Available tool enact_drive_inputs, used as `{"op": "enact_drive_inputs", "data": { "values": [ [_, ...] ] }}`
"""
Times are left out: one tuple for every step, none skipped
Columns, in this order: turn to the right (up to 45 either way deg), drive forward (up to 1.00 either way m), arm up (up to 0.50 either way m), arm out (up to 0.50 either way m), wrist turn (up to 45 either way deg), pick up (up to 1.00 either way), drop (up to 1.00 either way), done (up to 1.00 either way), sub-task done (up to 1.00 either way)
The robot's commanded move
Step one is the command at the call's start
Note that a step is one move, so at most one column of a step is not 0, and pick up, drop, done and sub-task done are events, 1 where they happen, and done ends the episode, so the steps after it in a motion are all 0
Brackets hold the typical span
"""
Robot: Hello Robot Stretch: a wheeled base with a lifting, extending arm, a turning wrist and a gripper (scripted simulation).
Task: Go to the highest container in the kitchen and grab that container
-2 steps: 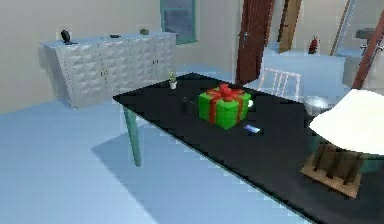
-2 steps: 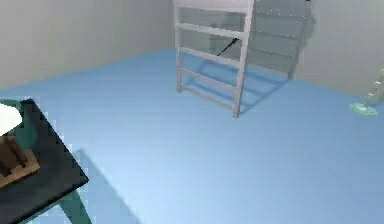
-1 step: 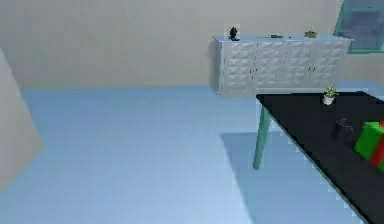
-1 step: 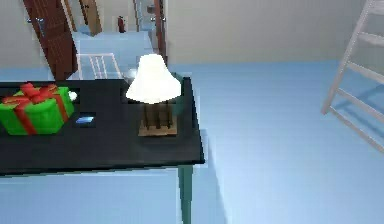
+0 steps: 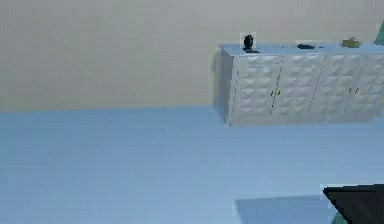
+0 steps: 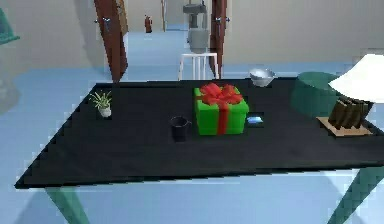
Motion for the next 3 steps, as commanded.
{"op": "enact_drive_inputs", "data": {
  "values": [
    [0.0,0.9,0.0,0.0,0.0,0.0,0.0,0.0,0.0],
    [36.0,0.0,0.0,0.0,0.0,0.0,0.0,0.0,0.0],
    [0.0,0.4,0.0,0.0,0.0,0.0,0.0,0.0,0.0]
  ]
}}
